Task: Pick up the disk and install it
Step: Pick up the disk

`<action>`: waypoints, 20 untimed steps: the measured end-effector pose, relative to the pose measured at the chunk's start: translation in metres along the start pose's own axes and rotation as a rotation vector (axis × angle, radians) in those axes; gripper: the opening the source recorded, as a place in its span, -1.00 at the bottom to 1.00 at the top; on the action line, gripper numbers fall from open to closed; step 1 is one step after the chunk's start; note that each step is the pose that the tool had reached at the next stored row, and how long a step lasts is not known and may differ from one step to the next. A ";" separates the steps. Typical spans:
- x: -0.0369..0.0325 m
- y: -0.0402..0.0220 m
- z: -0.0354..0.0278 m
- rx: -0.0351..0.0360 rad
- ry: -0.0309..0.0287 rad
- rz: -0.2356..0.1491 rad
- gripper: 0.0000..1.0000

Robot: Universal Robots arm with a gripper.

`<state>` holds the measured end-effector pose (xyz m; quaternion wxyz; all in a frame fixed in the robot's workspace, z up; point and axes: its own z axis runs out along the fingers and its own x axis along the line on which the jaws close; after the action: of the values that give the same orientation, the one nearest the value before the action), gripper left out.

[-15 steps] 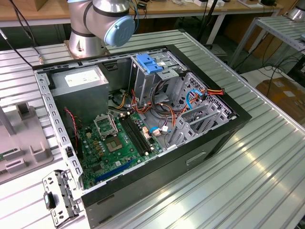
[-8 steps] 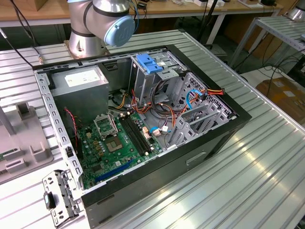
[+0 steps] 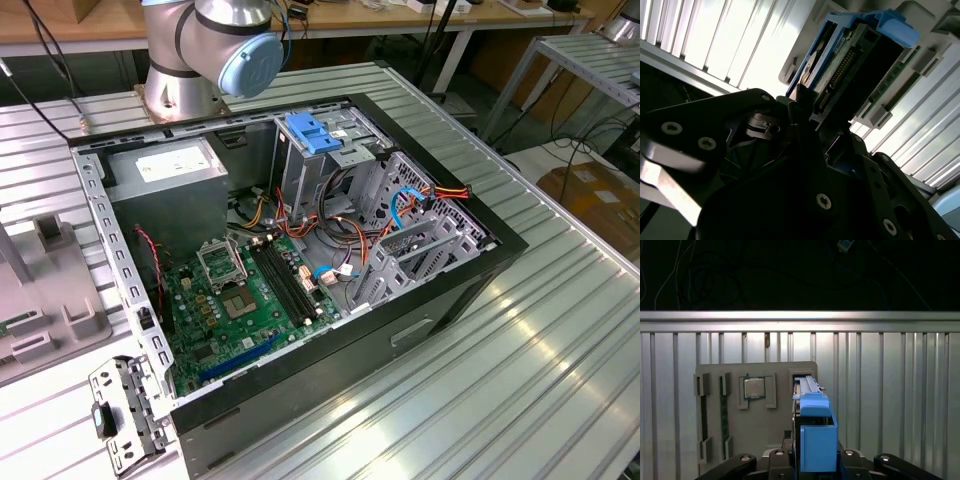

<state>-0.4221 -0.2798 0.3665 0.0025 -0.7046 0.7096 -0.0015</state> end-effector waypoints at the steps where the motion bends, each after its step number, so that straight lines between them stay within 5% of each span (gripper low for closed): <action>1: 0.0000 0.0000 -0.0006 0.0000 0.0000 0.000 -0.27; 20: -0.0002 -0.0001 -0.0155 -0.0001 0.0000 0.000 -0.27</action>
<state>-0.4221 -0.2796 0.3820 0.0025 -0.7046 0.7096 -0.0015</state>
